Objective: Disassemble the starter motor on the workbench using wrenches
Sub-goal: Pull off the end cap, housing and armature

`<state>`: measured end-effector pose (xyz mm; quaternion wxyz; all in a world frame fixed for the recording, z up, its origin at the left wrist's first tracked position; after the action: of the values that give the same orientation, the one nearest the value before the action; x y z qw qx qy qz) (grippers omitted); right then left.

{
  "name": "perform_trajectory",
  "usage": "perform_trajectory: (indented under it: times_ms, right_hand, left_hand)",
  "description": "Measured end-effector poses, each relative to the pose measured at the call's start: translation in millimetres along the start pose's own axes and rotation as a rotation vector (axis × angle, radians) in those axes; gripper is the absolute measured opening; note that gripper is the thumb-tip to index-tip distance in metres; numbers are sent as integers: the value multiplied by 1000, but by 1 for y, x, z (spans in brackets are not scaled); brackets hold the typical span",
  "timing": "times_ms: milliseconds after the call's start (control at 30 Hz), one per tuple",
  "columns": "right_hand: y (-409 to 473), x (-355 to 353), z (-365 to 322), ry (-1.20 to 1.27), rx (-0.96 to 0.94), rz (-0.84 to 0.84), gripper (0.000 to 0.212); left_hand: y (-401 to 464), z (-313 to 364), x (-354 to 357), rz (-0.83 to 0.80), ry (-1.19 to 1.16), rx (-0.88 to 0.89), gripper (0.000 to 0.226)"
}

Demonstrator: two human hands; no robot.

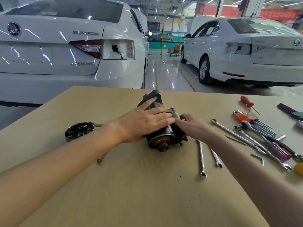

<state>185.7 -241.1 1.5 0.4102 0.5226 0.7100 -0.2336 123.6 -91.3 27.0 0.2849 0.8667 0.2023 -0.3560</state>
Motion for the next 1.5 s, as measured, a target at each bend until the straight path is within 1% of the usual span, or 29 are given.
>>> perform_trajectory:
  times_ms: [67,133,200,267,300,367,433,500,533,600,667,733,800,867,933,967,1033,1067,1133,1200,1267,1333,1400,1433,1467,1500]
  right_hand:
    - [9,1,2,76,-3,-44,37]
    - [14,1,4,161,-6,-47,36]
    - [18,-1,3,226,-17,-56,32]
    - [22,-5,-1,242,-30,-89,28]
    - [23,-8,-4,242,-32,-101,32]
    - [24,-15,-8,239,-25,-95,46]
    - [27,-25,-11,215,-9,-69,58]
    - [28,-34,-13,249,6,-115,64]
    - [27,-38,-13,330,2,-179,64]
    - [23,-44,-15,575,-58,-292,57]
    - [14,-48,-20,789,-171,-339,47]
    - [3,-43,-24,947,-296,-369,43]
    - [-6,-37,-25,967,-412,-340,45]
    - [-12,-34,-26,814,-537,-247,47]
    - [-13,-31,-31,726,-585,-127,48]
    - [-13,-28,-33,758,-590,-84,50]
    - [-11,-22,-40,902,-620,-36,52]
    - [-9,-22,-43,955,-641,-16,50]
    - [-7,-23,-48,984,-672,27,38]
    - [-4,-25,-50,972,-656,77,30]
    - [2,-25,-48,944,-610,119,34]
    - [10,-21,-44,938,-573,71,52]
    - [15,-19,-32,1019,-520,-35,71]
    - [16,-18,-25,1085,-479,-82,72]
    - [18,-16,-19,1130,-426,-111,65]
    - [21,-11,-13,1129,-364,-119,52]
  left_hand:
    - [4,-4,-2,40,-108,9,58]
    - [3,-6,-3,68,-172,-5,51]
    - [1,-7,-3,98,-211,-18,46]
    - [-2,-10,-4,124,-236,-30,43]
    - [-3,-12,-6,133,-264,-45,43]
    - [-4,-17,-11,137,-363,-101,47]
    - [-6,-21,-16,131,-521,-200,58]
    - [-12,-24,-22,153,-693,-311,65]
    - [-15,-24,-25,175,-757,-367,68]
    - [-24,-22,-31,223,-861,-489,74]
    - [-31,-20,-36,280,-980,-620,73]
    - [-39,-16,-38,316,-1091,-732,70]
    - [-42,-14,-41,327,-1111,-780,68]
    - [-43,-15,-44,310,-1115,-815,68]
    - [-44,-19,-45,276,-1141,-834,71]
    - [-44,-21,-46,249,-1149,-829,73]
    - [-43,-26,-45,188,-1166,-815,75]
    - [-43,-29,-46,162,-1180,-817,74]
    - [-40,-38,-47,125,-1207,-833,71]
    - [-38,-45,-46,67,-1238,-856,67]
    - [-37,-51,-43,10,-1287,-884,62]
    - [-39,-55,-40,-28,-1340,-904,59]
    - [-46,-58,-37,-54,-1356,-934,67]
    - [-52,-59,-35,-49,-1367,-958,70]
    - [-58,-61,-32,-26,-1392,-988,70]
    - [-65,-63,-30,12,-1438,-1017,69]
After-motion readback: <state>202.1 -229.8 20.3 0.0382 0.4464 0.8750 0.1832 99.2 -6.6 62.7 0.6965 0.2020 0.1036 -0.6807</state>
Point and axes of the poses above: each hand's wrist, its own y-axis towards the middle knuckle, its own x-axis out of the palm, z = x × y, the point moved 5 cm from there along y, towards the middle knuckle, and after that the axes turned 9 degrees about -x, right-handed, at the moved point
